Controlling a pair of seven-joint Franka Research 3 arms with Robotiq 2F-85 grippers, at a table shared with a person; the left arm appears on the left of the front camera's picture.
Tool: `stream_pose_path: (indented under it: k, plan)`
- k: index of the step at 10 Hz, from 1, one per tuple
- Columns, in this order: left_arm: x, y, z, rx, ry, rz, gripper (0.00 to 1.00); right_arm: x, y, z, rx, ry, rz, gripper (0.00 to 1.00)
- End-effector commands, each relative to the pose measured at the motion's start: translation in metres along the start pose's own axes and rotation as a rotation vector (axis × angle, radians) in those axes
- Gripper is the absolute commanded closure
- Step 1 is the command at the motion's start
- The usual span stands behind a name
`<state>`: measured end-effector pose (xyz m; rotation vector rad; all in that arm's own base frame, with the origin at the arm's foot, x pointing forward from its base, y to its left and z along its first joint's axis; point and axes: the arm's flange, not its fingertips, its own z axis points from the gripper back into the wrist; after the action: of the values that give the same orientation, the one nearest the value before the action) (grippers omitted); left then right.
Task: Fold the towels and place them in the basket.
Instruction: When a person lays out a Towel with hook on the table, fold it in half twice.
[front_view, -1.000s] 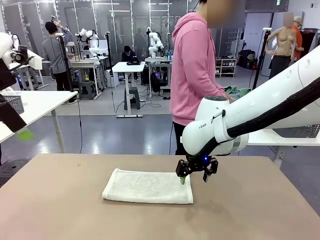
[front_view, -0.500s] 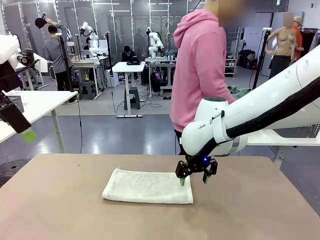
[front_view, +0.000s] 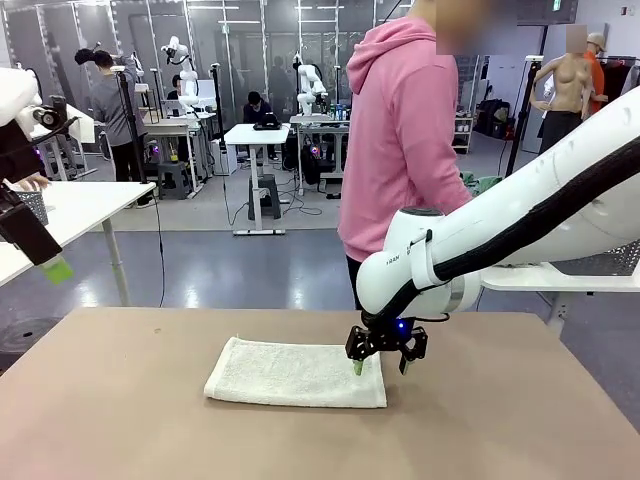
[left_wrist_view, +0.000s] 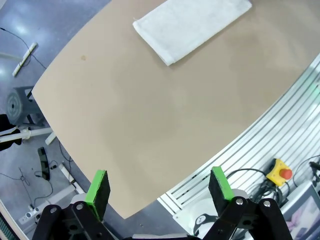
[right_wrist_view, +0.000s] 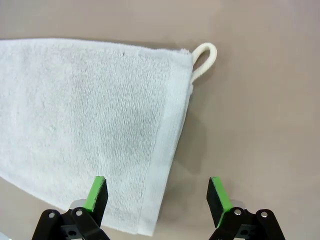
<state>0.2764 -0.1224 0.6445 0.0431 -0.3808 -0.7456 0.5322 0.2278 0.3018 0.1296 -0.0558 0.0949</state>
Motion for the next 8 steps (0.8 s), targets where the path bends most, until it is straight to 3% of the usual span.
stream_pose_path:
  k: [1, 8]
  plan:
    - [0.001, 0.002, 0.003, 0.015, 0.002, 0.004, 0.0, 0.014, 0.006, -0.007, -0.015, -0.036, -0.061, 0.0]
    - [0.001, 0.002, 0.003, 0.015, 0.002, 0.004, 0.0, 0.021, 0.004, -0.024, -0.008, 0.008, -0.095, 0.0]
